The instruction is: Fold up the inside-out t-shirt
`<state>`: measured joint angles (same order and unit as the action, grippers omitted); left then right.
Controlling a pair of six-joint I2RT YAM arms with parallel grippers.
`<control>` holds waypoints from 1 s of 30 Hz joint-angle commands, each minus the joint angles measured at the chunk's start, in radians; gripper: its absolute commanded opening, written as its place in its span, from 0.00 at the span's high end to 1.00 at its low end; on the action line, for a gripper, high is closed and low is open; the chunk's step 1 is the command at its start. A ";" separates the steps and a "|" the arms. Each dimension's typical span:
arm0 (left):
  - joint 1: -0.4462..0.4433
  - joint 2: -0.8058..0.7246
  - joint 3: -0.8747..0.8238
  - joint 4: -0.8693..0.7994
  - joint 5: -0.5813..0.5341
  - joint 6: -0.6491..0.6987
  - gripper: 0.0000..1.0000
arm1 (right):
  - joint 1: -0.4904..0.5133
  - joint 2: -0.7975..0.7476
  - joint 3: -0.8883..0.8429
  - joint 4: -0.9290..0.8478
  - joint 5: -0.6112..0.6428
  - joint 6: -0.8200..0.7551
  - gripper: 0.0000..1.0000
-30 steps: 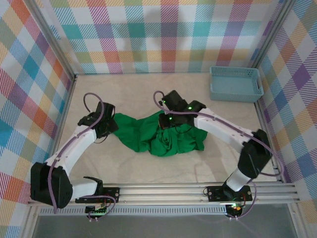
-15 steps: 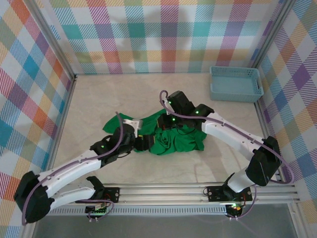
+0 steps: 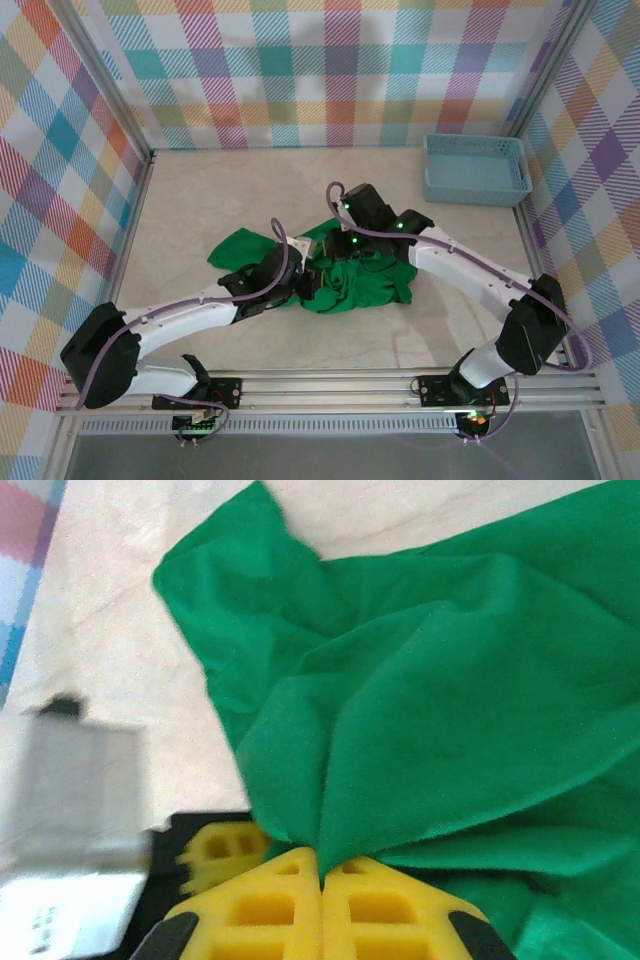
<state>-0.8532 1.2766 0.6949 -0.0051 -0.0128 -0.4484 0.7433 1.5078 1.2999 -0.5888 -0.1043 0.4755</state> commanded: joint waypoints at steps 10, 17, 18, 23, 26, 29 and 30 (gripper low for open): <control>-0.037 -0.270 -0.271 0.088 -0.037 -0.098 1.00 | -0.114 0.316 0.254 -0.075 0.158 -0.140 0.74; -0.037 -0.236 -0.258 0.107 -0.047 -0.104 1.00 | 0.092 0.058 0.093 -0.115 0.300 -0.230 0.47; -0.037 -0.235 -0.261 0.114 -0.053 -0.107 1.00 | 0.122 0.032 0.058 -0.104 0.268 -0.218 0.46; -0.033 -0.248 -0.289 0.138 -0.077 -0.121 1.00 | 0.178 0.035 -0.093 0.003 0.132 -0.115 0.48; -0.032 -0.253 -0.287 0.123 -0.068 -0.117 1.00 | 0.179 0.076 -0.129 0.091 0.124 -0.103 0.48; -0.033 -0.268 -0.295 0.116 -0.066 -0.119 1.00 | 0.174 0.121 -0.129 0.169 0.144 -0.106 0.49; -0.033 -0.275 -0.300 0.116 -0.066 -0.122 1.00 | 0.170 0.131 -0.131 0.194 0.146 -0.107 0.49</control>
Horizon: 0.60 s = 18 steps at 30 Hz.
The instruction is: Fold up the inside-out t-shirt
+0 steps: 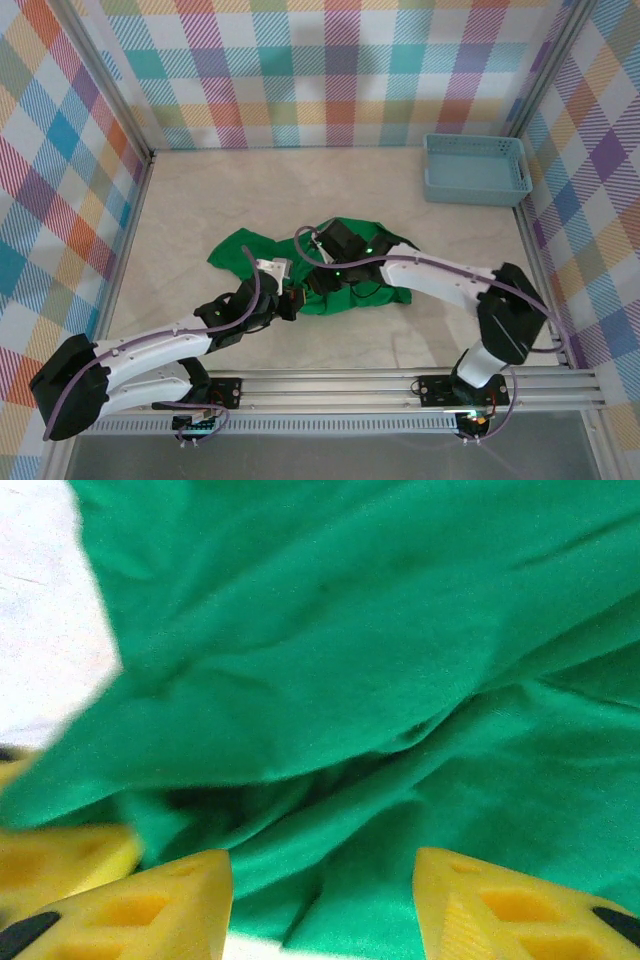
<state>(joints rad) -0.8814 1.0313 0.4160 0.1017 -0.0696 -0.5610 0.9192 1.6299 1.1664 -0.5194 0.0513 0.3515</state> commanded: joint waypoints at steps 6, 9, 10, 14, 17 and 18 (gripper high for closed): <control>-0.004 -0.058 -0.040 -0.010 -0.018 -0.016 1.00 | -0.016 0.099 0.046 0.191 0.028 -0.023 0.52; -0.004 -0.050 -0.040 -0.031 -0.028 -0.016 1.00 | -0.016 0.108 0.067 0.187 0.008 -0.024 0.53; -0.004 -0.047 -0.043 -0.034 -0.032 -0.016 1.00 | -0.016 0.100 0.068 0.188 0.008 -0.022 0.54; -0.004 -0.042 -0.057 -0.029 -0.033 -0.021 1.00 | -0.016 0.079 0.064 0.191 0.018 -0.023 0.54; -0.004 -0.035 -0.057 -0.027 -0.029 -0.022 1.00 | -0.016 0.090 0.086 0.180 0.010 -0.038 0.55; -0.005 -0.032 -0.057 -0.024 -0.026 -0.021 1.00 | -0.016 0.099 0.091 0.182 0.010 -0.041 0.55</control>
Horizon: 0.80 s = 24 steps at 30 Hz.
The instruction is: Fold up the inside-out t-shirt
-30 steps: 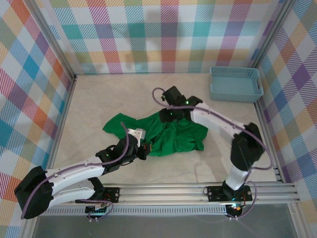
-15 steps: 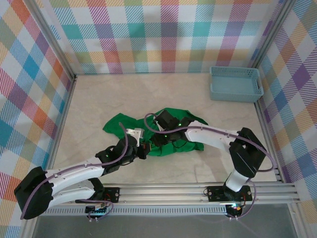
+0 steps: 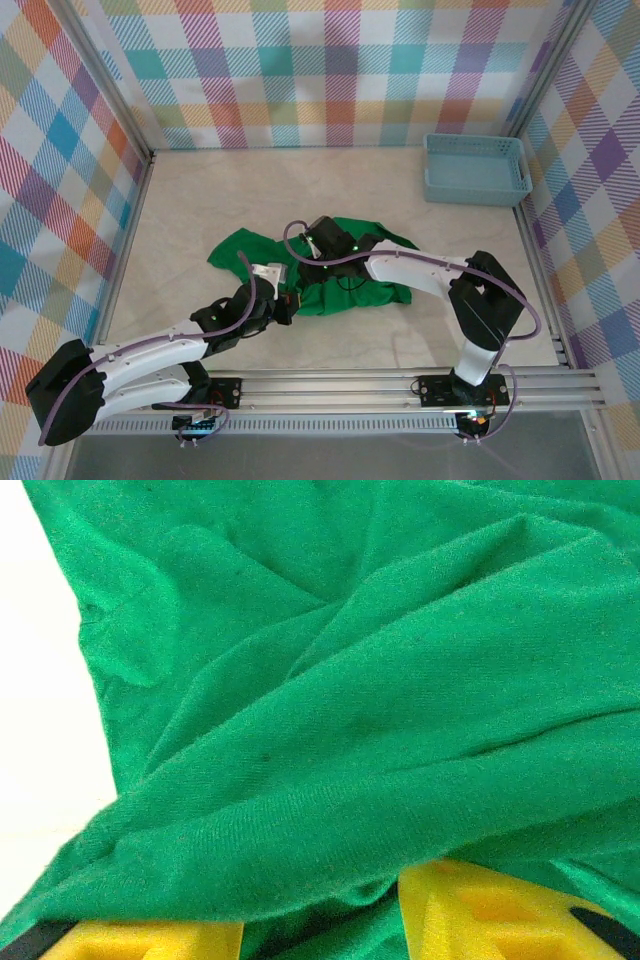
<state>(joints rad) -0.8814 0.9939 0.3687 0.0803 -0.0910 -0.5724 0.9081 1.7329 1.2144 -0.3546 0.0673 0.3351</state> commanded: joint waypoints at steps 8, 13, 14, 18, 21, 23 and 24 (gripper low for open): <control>-0.004 -0.005 -0.013 0.003 0.001 -0.011 1.00 | -0.005 0.125 0.126 0.000 -0.015 -0.033 0.56; -0.004 -0.009 -0.015 -0.008 -0.008 -0.007 1.00 | -0.003 0.134 0.146 -0.011 -0.047 -0.030 0.75; -0.004 -0.009 -0.017 -0.010 -0.012 -0.006 1.00 | -0.003 0.125 0.143 -0.013 -0.047 -0.029 0.79; -0.001 -0.022 -0.023 -0.021 -0.033 -0.010 1.00 | -0.002 0.072 0.108 -0.016 -0.047 -0.016 0.89; 0.002 -0.047 -0.028 -0.075 -0.108 -0.038 1.00 | -0.001 0.030 0.069 -0.005 -0.045 -0.006 0.90; 0.024 -0.057 -0.039 -0.111 -0.140 -0.066 1.00 | -0.001 0.014 0.043 0.018 -0.065 -0.002 0.87; 0.033 -0.058 -0.048 -0.118 -0.147 -0.083 1.00 | -0.002 0.014 0.033 0.032 -0.087 -0.001 0.84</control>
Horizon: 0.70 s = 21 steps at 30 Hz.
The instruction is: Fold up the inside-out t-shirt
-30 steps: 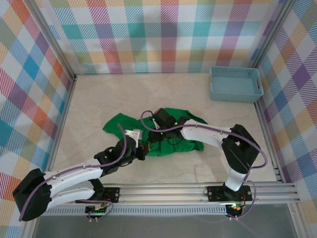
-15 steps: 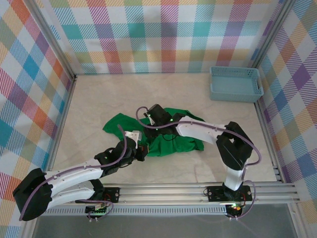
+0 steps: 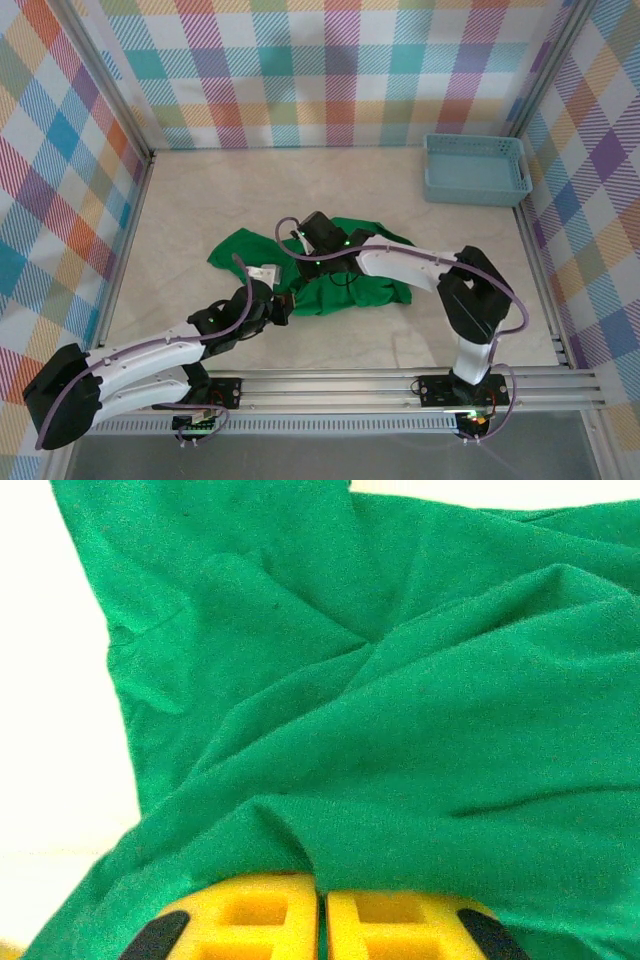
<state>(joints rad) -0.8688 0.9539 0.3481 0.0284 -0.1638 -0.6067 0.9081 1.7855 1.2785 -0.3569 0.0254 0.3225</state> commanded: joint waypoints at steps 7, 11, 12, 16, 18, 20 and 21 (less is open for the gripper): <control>0.060 -0.021 -0.066 -0.059 -0.038 -0.094 1.00 | 0.024 0.034 -0.025 0.097 -0.119 0.020 0.69; 0.060 -0.030 -0.078 -0.044 -0.024 -0.094 0.99 | 0.025 0.093 0.017 0.083 -0.103 0.013 0.64; 0.060 -0.028 -0.080 -0.039 -0.017 -0.094 0.98 | 0.025 0.101 0.022 0.085 -0.105 0.010 0.63; 0.060 -0.010 -0.081 -0.019 0.010 -0.087 0.98 | 0.030 0.138 0.059 0.073 -0.093 0.003 0.58; 0.060 -0.001 -0.081 -0.005 0.025 -0.085 0.98 | 0.031 0.159 0.080 0.055 -0.062 0.008 0.57; 0.060 0.007 -0.081 0.008 0.039 -0.079 0.98 | 0.031 0.178 0.103 0.039 -0.024 0.013 0.55; 0.060 0.009 -0.081 0.013 0.043 -0.076 0.98 | 0.031 0.189 0.112 0.035 -0.015 0.012 0.55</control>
<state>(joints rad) -0.8154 0.9539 0.2821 0.0078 -0.1497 -0.6884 0.9310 1.9480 1.3449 -0.3016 -0.0353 0.3328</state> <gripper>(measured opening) 0.050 0.450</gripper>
